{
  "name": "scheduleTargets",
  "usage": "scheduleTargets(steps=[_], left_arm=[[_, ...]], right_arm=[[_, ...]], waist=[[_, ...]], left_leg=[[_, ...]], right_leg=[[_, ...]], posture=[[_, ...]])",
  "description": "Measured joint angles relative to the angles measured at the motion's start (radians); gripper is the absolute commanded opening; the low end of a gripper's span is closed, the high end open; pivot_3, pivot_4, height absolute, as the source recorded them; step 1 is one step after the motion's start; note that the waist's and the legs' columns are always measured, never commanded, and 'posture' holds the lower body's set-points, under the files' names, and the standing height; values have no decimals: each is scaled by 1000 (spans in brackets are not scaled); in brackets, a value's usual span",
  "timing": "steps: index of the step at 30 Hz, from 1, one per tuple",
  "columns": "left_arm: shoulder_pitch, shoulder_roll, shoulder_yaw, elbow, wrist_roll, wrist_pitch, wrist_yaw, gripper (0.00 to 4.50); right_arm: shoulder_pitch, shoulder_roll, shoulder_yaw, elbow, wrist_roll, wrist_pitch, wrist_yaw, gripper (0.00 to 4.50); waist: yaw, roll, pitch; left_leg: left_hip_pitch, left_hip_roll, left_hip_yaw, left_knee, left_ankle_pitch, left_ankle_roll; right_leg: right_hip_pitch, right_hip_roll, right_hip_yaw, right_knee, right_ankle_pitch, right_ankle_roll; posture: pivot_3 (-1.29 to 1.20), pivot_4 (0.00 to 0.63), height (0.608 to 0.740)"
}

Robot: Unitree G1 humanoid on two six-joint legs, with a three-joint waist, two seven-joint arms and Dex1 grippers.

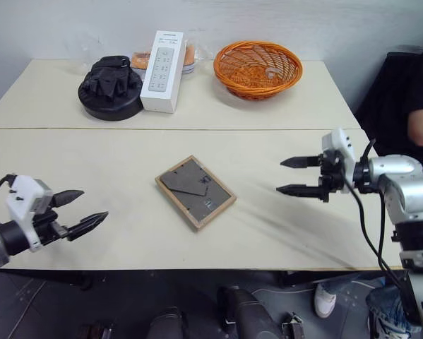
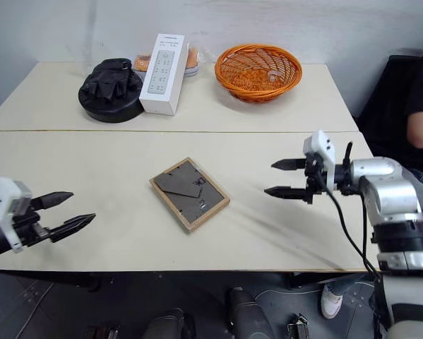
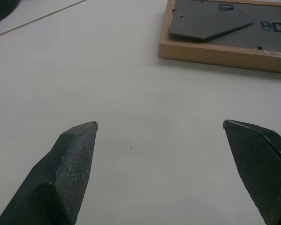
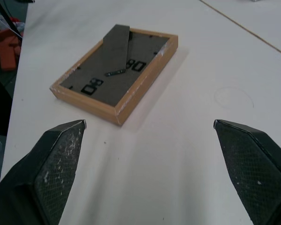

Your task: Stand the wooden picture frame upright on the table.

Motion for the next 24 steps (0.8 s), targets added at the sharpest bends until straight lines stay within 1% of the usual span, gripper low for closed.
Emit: scheduleTargets(steps=[7, 9, 11, 12, 13, 14, 15, 16, 18, 19, 21, 24], left_arm=[[41, -13, 1, -60, 5, 11, 32, 4500], [51, -14, -19, -84, 13, 11, 41, 4500], [51, -13, -69, -91, 36, -1, 42, 4500], [40, -10, -119, -92, 56, -14, 41, 4204], [34, -10, -139, -94, 62, -18, 41, 4105], [12, -6, -180, -92, 79, -28, 39, 3918], [-42, 2, -245, -76, 105, -45, 38, 3598], [-71, 5, -274, -72, 116, -54, 38, 3373], [-170, 20, -373, -21, 161, -90, 27, 2823], [-200, 20, -401, 2, 175, -99, 24, 2588], [-280, 19, -479, 63, 213, -124, 14, 1910], [-346, 9, -548, 101, 246, -147, 8, 963]], right_arm=[[-35, 44, 29, 53, -40, -35, 11, 4492], [-35, 58, 34, 55, -53, -47, -1, 4492], [-37, 83, 35, 61, -79, -79, -39, 4492], [-46, 110, 42, 77, -107, -105, -77, 4211], [-49, 123, 47, 83, -116, -112, -89, 4110], [-53, 143, 57, 101, -140, -133, -116, 3906], [-72, 179, 78, 139, -180, -165, -158, 3546], [-79, 202, 90, 151, -196, -181, -175, 3288], [-91, 245, 132, 197, -255, -246, -215, 2682], [-94, 253, 145, 213, -271, -264, -224, 2389], [-100, 291, 170, 253, -316, -316, -256, 1661], [-102, 331, 200, 291, -359, -371, -293, 636]], waist=[[3, 0, 0], [2, 1, 0], [0, 1, 0], [-3, 1, 0], [-5, 1, 0], [-5, 1, 0], [-5, 1, 0], [-5, 1, 0], [-5, 1, 0], [-5, 1, 0], [-9, 1, 0], [-21, 1, 0]], left_leg=[[0, 0, -1, 0, 0, 0], [0, 0, -1, 0, 0, 0], [0, 0, -1, -1, 0, 0], [1, 0, 0, -1, 0, 0], [1, 0, 0, -1, 0, -1], [1, 0, 0, -1, 1, -1], [1, -1, 0, -1, 2, -2], [0, -1, 0, -1, 2, -2], [0, -1, 0, -1, 3, -4], [0, -1, 0, -1, 4, -6], [-1, -1, 0, -1, 5, -7], [-1, 0, 0, -1, 5, -7]], right_leg=[[1, -1, 0, -1, 0, 0], [0, -1, 0, -1, 0, 0], [1, -1, 0, 0, 0, 0], [1, -1, 0, 0, 0, 0], [0, -1, 0, 1, 0, 0], [1, -1, 0, 1, 0, -1], [0, -1, 0, 2, 1, -1], [-1, -1, 0, 2, 1, -1], [-1, -1, 0, 2, 1, -2], [-1, -1, 0, 2, 1, -2], [-1, -1, 0, 2, 1, -2], [-1, -1, 0, 3, 1, -1]], posture=[[0, 150, 740], [0, 150, 740], [0, 150, 740], [0, 150, 740], [0, 150, 740], [0, 150, 740], [0, 150, 740], [0, 150, 740], [0, 150, 740], [0, 150, 740], [0, 150, 740], [0, 150, 740]])
